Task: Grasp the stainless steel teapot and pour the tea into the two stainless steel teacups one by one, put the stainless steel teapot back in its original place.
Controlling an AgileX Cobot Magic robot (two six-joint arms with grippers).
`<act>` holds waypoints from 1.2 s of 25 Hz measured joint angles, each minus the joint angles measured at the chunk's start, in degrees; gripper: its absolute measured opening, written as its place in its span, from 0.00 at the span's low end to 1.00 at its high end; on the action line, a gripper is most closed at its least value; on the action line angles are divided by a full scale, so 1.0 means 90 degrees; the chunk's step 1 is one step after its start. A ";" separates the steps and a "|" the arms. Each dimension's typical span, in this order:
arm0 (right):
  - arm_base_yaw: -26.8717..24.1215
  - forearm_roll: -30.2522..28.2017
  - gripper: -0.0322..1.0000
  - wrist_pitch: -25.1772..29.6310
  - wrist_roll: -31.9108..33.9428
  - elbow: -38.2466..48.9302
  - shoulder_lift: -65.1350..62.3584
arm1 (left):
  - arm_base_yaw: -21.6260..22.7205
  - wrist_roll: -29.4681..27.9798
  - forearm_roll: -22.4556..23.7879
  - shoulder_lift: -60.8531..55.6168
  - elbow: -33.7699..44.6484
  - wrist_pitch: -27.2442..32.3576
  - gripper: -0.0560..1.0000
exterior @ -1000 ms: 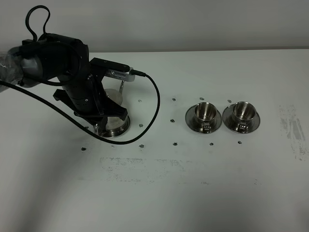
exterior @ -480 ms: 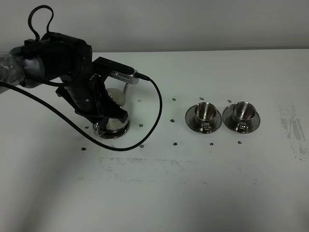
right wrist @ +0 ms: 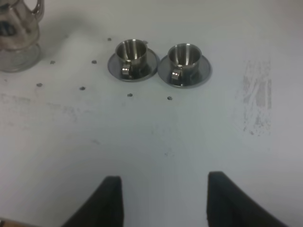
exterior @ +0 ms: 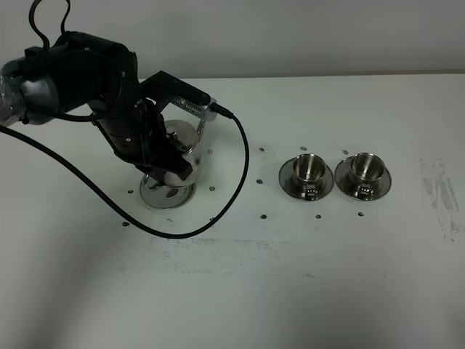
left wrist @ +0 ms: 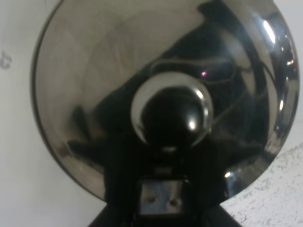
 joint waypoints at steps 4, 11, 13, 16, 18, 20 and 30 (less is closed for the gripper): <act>0.0000 0.0005 0.42 0.0000 0.0000 0.0000 0.0000 | 0.0000 0.0440 0.0007 0.0154 -0.0865 0.0391 0.28; 0.0000 0.0005 0.42 0.0000 0.0000 0.0000 0.0000 | -0.0187 0.1548 -0.0306 0.1218 -0.3080 0.1279 0.28; 0.0000 0.0005 0.42 0.0000 0.0000 0.0000 0.0000 | -0.0313 0.1843 -0.0476 0.1632 -0.3786 0.1555 0.28; 0.0000 0.0012 0.42 0.0000 0.0000 0.0000 0.0000 | -0.0524 0.2059 -0.0667 0.2329 -0.5003 0.1878 0.28; 0.0000 0.0012 0.42 0.0000 0.0000 0.0000 0.0000 | -0.0628 0.2239 -0.0769 0.2752 -0.5740 0.1974 0.28; 0.0000 0.0012 0.42 0.0000 0.0000 0.0000 0.0000 | -0.0716 0.2424 -0.0830 0.3158 -0.6441 0.1974 0.28; 0.0000 0.0016 0.42 0.0000 0.0000 0.0000 0.0000 | -0.0991 0.3626 -0.0807 0.3856 -0.7447 0.1980 0.28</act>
